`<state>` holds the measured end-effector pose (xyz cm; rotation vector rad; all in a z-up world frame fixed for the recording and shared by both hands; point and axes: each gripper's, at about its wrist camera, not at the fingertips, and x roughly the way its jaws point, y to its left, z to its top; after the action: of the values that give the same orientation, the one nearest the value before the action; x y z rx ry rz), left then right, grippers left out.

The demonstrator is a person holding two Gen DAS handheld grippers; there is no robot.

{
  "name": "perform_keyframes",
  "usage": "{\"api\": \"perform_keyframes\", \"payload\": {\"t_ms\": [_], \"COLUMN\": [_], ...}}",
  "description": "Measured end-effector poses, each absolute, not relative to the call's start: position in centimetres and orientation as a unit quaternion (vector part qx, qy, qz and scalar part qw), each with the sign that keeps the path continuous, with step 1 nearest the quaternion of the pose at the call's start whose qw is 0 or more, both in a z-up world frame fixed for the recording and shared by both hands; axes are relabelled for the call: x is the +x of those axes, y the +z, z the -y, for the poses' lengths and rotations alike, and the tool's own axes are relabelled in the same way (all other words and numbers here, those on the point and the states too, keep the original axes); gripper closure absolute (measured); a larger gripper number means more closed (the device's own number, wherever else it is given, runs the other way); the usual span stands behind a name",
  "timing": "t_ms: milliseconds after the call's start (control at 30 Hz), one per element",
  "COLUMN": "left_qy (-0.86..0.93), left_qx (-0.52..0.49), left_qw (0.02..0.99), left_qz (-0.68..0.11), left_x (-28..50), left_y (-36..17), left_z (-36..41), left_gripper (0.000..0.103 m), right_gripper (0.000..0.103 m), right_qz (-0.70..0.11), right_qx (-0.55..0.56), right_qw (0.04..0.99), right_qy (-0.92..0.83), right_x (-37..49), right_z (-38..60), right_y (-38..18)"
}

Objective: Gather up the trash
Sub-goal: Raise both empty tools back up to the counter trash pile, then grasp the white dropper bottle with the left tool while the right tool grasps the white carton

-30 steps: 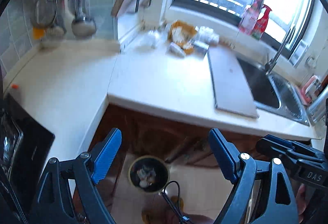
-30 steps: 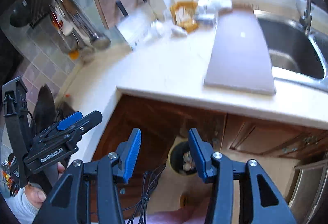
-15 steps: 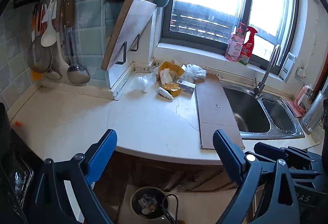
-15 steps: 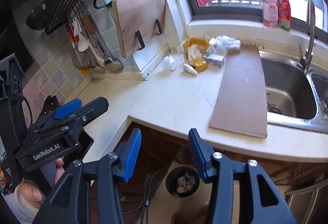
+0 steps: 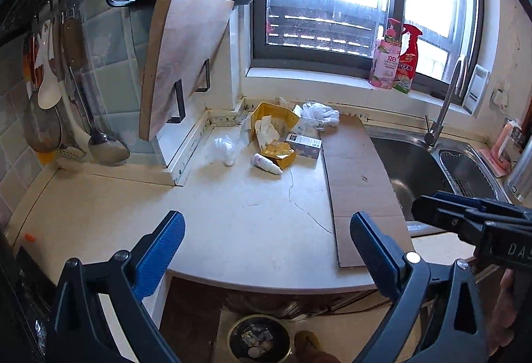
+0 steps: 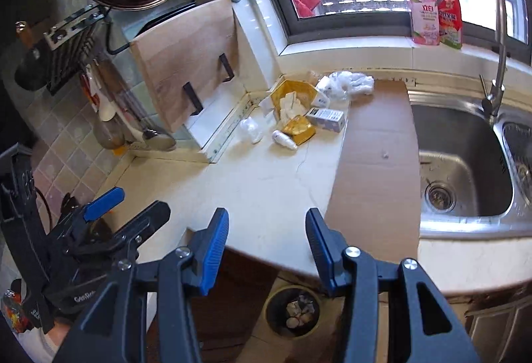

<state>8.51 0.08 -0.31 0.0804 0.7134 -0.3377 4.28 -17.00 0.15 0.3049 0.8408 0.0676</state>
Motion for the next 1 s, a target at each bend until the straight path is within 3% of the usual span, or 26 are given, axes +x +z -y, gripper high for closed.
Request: {"api": "perform_keyframes", "payload": {"t_ms": [200,300,600,1000], "left_qy": [-0.132,-0.109,-0.081,-0.046], "left_qx": [0.059,0.068,0.026,-0.082], "left_qw": [0.913,0.905,0.868,0.823], "left_qz": [-0.382,-0.405,-0.490,-0.561], "left_x": [15.9,20.5,31.1,38.6], "left_y": [-1.6,-3.4,-11.2,-17.9], "left_z": [3.2,4.7,8.0,8.7], "left_gripper": [0.004,0.004,0.006,0.046], "right_gripper": [0.054,0.047,0.046,0.046], "right_qz": [-0.430,-0.440,-0.501,-0.523], "right_qx": [0.125,0.121,0.087,0.000], "right_qw": [0.893,0.888,0.858,0.845], "right_qy": [0.053,0.051,0.071,0.108], "right_x": [12.0,16.6,28.9,35.5], "right_z": [20.8,23.0,26.7,25.5], "right_y": [-0.8,-2.1,-10.3,-16.0]}}
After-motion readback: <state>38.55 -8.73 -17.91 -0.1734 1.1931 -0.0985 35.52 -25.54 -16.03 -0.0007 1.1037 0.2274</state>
